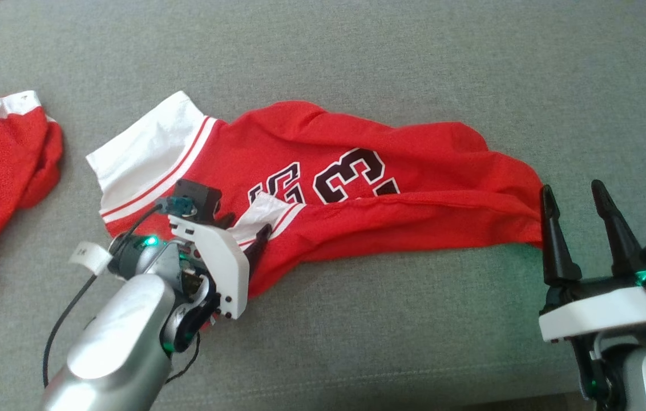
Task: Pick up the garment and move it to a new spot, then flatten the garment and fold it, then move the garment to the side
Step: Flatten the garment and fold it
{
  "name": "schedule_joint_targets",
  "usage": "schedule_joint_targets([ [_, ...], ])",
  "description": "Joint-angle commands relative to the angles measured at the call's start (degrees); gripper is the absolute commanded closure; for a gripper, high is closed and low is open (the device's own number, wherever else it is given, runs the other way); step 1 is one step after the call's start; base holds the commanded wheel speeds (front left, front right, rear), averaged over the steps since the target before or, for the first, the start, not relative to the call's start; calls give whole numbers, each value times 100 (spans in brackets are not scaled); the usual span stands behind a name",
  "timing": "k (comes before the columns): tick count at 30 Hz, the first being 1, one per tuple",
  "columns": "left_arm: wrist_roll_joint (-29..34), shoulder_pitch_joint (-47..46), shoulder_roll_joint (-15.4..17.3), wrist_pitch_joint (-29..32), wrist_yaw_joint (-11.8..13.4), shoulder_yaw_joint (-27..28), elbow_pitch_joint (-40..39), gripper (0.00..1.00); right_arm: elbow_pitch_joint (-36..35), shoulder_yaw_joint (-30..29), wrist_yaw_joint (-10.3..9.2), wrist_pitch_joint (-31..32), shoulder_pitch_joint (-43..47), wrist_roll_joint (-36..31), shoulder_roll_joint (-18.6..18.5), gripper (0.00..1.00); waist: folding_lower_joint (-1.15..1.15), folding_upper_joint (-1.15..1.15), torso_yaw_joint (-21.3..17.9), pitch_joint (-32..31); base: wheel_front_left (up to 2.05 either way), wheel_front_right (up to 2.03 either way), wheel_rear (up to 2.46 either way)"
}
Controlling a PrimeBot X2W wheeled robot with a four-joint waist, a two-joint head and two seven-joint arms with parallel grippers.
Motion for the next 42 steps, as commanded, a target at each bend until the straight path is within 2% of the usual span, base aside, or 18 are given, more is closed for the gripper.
schedule_joint_targets([
  [1,-60,-303,112,49,-47,165,-100,29,-166,115,44,-58,-241,46,-29,0,0,0,-4,24,0,0,0],
  [2,-54,-319,118,61,-55,151,-85,80,-157,117,44,-65,-252,50,-29,0,0,0,-6,33,0,0,0],
  [3,-44,-335,123,51,-58,144,-76,100,-148,117,44,-72,-264,54,-29,0,0,0,-6,40,0,0,0],
  [9,121,-473,157,-375,47,216,-108,100,-106,106,44,-99,-297,66,-29,0,0,0,-2,42,0,0,0],
  [18,722,-1030,231,-1546,539,477,-254,100,-31,107,44,-120,-344,102,-29,0,0,0,-33,11,0,0,0],
  [25,1222,-1374,367,-2367,719,464,-434,100,41,115,44,-168,-332,159,-29,0,0,0,-75,-8,0,0,0],
  [32,1328,-412,454,-2352,758,-14,-895,100,69,26,44,-201,-281,199,-29,0,0,0,-60,21,0,0,0],
  [42,809,906,269,-2314,907,-253,-1138,100,17,-206,44,-127,-318,84,-29,0,0,0,114,45,0,0,0],
])
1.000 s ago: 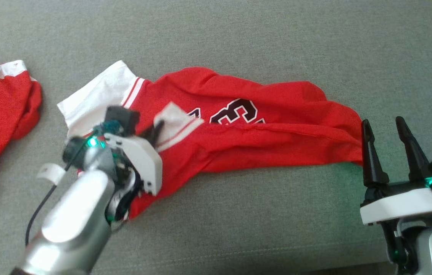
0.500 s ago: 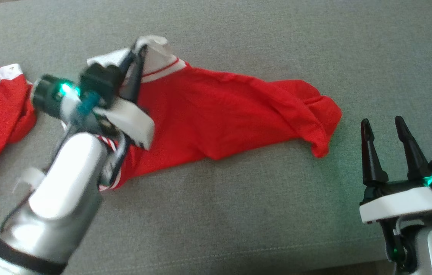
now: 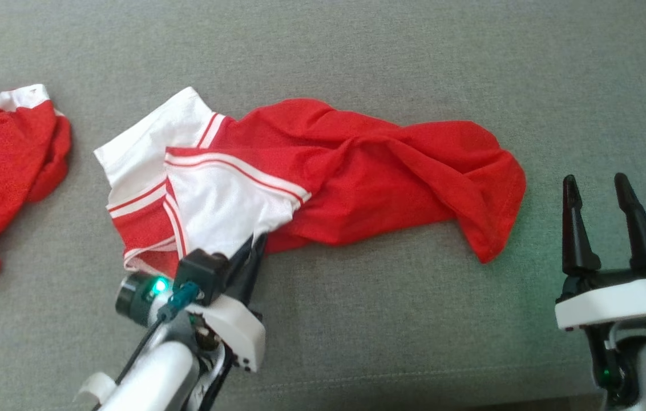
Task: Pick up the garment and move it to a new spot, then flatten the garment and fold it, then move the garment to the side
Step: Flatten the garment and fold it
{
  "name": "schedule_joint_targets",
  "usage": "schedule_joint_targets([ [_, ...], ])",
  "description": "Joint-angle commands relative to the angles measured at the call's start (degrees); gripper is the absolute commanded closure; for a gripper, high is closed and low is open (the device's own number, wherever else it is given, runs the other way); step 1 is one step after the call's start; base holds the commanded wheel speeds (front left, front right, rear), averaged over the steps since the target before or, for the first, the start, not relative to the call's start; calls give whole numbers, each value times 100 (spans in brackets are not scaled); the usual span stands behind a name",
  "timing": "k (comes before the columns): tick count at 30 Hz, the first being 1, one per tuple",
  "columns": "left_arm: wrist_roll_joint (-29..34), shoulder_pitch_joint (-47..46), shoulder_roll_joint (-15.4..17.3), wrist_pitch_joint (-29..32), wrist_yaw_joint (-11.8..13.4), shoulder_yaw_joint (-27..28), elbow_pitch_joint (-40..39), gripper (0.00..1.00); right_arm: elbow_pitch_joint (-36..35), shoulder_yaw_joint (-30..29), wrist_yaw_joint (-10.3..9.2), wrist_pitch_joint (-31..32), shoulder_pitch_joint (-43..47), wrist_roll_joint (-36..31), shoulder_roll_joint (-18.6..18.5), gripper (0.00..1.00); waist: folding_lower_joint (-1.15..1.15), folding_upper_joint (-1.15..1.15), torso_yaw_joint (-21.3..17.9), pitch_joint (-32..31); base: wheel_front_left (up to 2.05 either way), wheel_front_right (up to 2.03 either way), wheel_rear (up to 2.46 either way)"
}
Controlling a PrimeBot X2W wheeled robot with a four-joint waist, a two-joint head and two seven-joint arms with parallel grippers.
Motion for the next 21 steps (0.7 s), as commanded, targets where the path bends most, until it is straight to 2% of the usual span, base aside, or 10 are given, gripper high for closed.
schedule_joint_targets([
  [1,-129,-22,19,21,30,183,-154,100,-243,72,44,12,-111,-59,-29,0,0,0,33,-17,0,0,0],
  [2,-195,24,-11,14,15,187,-129,100,-254,54,44,24,-108,-68,-29,0,0,0,46,-30,0,0,0],
  [3,-247,59,-45,-23,15,201,-108,56,-259,39,44,36,-107,-79,-29,0,0,0,54,-49,0,0,0],
  [4,-309,94,-88,-63,11,219,-91,0,-269,25,44,46,-107,-94,-29,0,0,0,59,-60,0,0,0],
  [7,-409,163,-190,-288,53,301,-81,0,-295,7,44,62,-96,-136,-29,0,0,0,61,-119,0,0,0],
  [14,-404,299,-290,-859,393,715,-364,0,-402,26,44,112,9,-208,-29,0,0,0,78,-288,0,0,0],
  [21,-26,511,-231,-989,1037,1397,-820,0,-505,167,44,200,193,-284,-29,0,0,0,128,-506,0,0,0],
])
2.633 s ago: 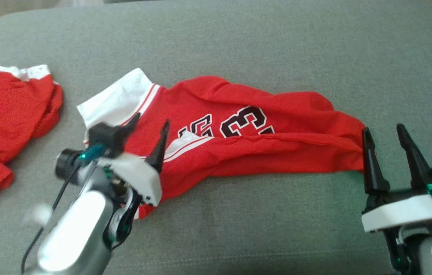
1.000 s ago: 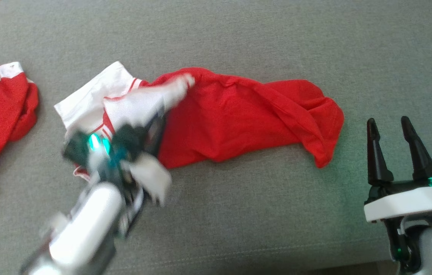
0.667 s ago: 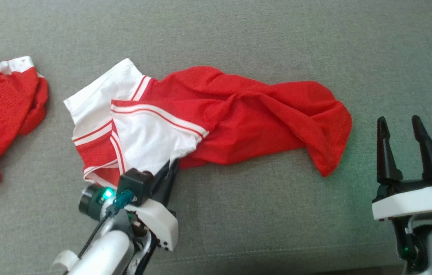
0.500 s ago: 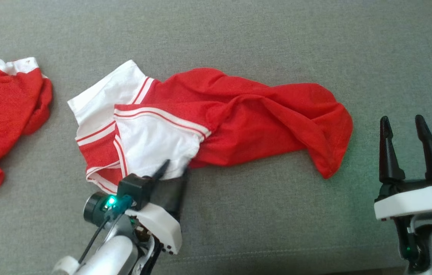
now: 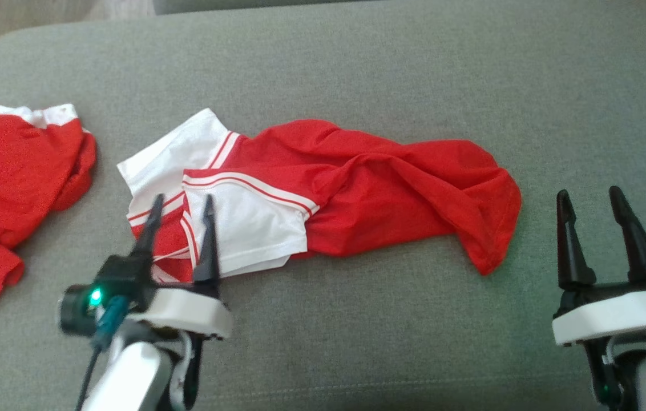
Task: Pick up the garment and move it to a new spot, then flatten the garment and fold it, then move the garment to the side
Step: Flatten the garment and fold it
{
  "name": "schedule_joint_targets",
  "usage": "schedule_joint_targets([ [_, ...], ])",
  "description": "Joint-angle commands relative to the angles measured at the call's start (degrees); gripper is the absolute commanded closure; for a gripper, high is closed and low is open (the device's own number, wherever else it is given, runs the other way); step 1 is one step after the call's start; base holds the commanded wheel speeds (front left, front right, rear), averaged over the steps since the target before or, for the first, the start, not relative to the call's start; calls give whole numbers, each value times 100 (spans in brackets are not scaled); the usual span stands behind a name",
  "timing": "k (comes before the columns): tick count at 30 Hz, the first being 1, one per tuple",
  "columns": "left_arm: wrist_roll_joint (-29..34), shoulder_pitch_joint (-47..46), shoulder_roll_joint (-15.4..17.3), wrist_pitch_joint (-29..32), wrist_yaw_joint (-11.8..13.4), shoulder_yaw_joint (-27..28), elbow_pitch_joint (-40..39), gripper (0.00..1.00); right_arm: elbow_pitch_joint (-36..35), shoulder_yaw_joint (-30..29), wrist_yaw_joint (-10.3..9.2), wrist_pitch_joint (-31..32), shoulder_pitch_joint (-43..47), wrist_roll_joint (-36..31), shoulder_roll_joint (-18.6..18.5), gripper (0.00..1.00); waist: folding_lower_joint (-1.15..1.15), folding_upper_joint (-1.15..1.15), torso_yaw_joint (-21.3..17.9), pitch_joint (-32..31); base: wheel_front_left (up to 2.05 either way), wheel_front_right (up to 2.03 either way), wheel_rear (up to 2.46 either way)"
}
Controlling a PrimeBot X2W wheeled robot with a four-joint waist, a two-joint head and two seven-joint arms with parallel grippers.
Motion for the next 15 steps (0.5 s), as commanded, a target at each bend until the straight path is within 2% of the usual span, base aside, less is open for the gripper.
schedule_joint_targets([
  [1,93,-40,137,-67,77,302,-228,0,-232,163,44,8,-53,-40,-30,0,0,0,11,-52,0,0,0],
  [6,251,292,239,-69,222,661,-433,0,-243,278,44,45,117,-37,-30,0,0,0,17,-175,0,0,0],
  [15,351,666,292,-70,116,734,-496,0,-250,375,44,85,287,4,-30,0,0,0,20,-295,0,0,0],
])
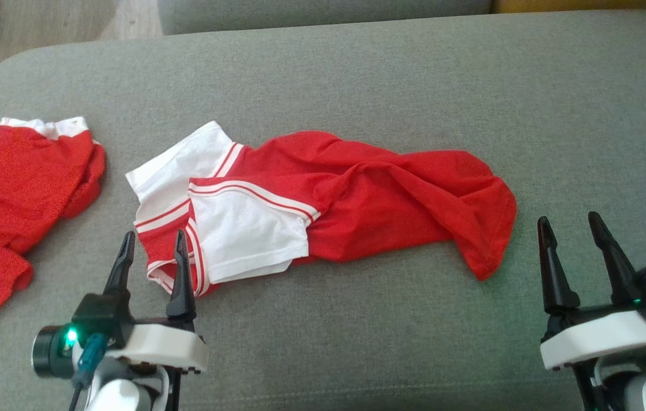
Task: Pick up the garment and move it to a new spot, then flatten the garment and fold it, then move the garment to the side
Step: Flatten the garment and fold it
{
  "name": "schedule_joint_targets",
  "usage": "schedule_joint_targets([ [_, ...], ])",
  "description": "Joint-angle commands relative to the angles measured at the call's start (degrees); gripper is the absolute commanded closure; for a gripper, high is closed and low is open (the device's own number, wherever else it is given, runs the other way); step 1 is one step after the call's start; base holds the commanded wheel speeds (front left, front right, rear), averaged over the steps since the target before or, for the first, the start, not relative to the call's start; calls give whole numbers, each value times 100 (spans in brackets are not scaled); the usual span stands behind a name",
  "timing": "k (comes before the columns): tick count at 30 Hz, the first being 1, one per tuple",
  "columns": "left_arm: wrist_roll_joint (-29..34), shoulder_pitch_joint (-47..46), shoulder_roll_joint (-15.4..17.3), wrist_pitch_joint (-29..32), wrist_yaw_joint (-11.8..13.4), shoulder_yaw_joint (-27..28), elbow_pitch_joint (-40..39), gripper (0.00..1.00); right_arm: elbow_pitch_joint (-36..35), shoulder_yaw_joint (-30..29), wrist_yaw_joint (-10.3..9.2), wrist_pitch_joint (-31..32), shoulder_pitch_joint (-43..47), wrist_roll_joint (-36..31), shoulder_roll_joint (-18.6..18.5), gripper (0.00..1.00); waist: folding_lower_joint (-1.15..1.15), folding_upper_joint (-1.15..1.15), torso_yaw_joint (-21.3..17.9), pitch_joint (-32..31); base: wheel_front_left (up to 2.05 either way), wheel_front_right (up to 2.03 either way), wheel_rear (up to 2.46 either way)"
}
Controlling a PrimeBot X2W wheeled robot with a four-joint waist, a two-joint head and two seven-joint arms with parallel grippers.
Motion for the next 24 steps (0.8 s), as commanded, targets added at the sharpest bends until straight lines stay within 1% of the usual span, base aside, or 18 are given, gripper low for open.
schedule_joint_targets([
  [1,74,-150,115,-69,-19,254,-190,0,-238,149,44,28,-86,7,-30,0,0,0,2,-3,0,0,0],
  [11,90,-162,32,-70,-113,285,-165,0,-263,141,44,30,-159,24,-30,0,0,0,7,54,0,0,0],
  [14,63,-196,38,-14,-225,195,-92,0,-249,133,44,17,-167,37,-30,0,0,0,5,66,0,0,0],
  [16,-80,-234,14,240,-382,91,-5,0,-240,133,44,13,-169,44,-30,0,0,0,6,82,0,0,0],
  [20,-359,-382,-22,996,-662,-146,165,0,-251,152,44,16,-199,51,-30,0,0,0,-4,162,0,0,0],
  [21,-416,-427,-32,1155,-715,-190,192,0,-254,158,44,15,-210,50,-30,0,0,0,-9,185,0,0,0],
  [22,-416,-427,-32,1155,-715,-190,192,0,-254,158,44,15,-210,50,-30,0,0,0,-9,185,0,0,0],
  [24,-568,-534,-51,1515,-804,-248,292,0,-251,182,44,6,-242,53,-30,0,0,0,-41,261,0,0,0],
])
